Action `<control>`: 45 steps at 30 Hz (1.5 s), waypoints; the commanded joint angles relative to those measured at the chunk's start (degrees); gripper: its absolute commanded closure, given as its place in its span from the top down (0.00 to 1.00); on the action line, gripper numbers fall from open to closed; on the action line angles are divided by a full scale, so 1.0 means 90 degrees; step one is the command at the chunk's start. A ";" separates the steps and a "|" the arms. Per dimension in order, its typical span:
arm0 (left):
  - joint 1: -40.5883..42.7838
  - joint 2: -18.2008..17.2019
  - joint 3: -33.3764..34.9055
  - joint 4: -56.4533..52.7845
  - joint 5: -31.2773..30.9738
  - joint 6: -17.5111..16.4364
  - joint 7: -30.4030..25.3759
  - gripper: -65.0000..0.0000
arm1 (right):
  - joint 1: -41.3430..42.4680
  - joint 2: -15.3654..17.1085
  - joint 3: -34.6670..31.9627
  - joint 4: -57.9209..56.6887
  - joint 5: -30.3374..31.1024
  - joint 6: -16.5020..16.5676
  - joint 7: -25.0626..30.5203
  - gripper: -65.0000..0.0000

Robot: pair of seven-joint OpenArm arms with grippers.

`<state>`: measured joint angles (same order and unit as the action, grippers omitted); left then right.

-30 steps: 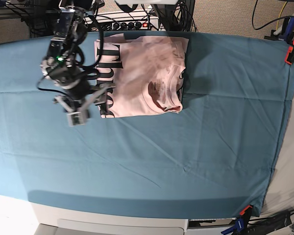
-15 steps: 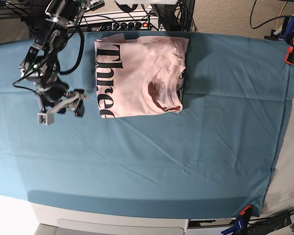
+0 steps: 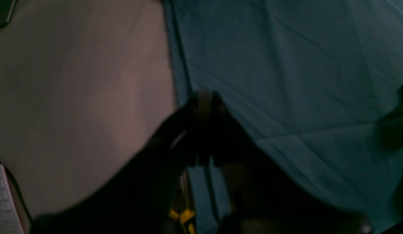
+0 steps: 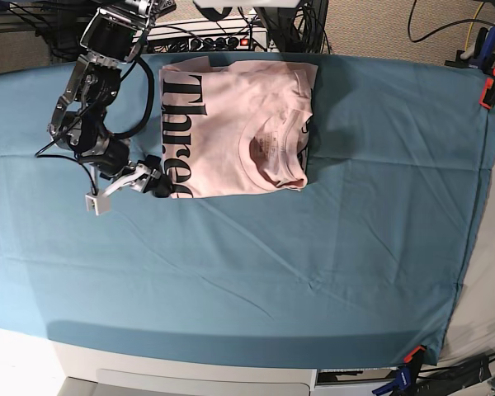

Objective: Fold the T-shirt properly
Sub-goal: 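Grasp the lettered edge of the folded shirt with the right gripper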

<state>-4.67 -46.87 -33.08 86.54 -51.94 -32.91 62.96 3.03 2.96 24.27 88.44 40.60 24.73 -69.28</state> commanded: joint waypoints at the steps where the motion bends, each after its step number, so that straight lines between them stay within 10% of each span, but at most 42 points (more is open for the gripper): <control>1: -0.0114 -0.0209 -0.0058 0.0075 -0.0083 -0.0002 -0.0148 0.00 | 0.0124 0.0024 0.0007 0.0036 0.0233 0.0100 0.0022 0.61; 27: -0.0114 -0.0206 -0.0058 0.0075 -0.0083 -0.0022 -0.0160 0.00 | 0.0126 -0.0063 -0.0753 -0.0007 0.0461 0.0449 0.0129 0.59; 33: -0.0112 -0.0209 -0.0058 0.0075 -0.0087 0.0002 -0.0138 0.00 | 0.0126 -0.0061 -0.0758 -0.0007 0.0029 0.0452 0.0347 0.04; 35: -0.0097 -0.0216 -0.0058 0.0075 -0.0143 0.0114 -0.0134 0.00 | 0.0126 -0.0061 -0.0758 -0.0007 0.0029 0.0454 0.0362 0.00; 41: 0.0342 -0.0563 -0.0058 0.0075 -0.0571 0.0398 0.0138 0.53 | 0.0121 -0.0061 -0.0758 -0.0007 0.0017 0.0493 0.0357 0.00; 45: 0.0466 -0.0886 -0.0061 0.0073 -0.0595 0.0736 0.0488 0.56 | 0.0121 -0.0061 -0.0758 -0.0007 -0.0231 0.0491 0.0357 0.00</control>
<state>0.45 -52.77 -33.06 86.50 -56.12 -26.52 68.27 3.05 2.15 17.50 87.61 37.74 28.58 -67.05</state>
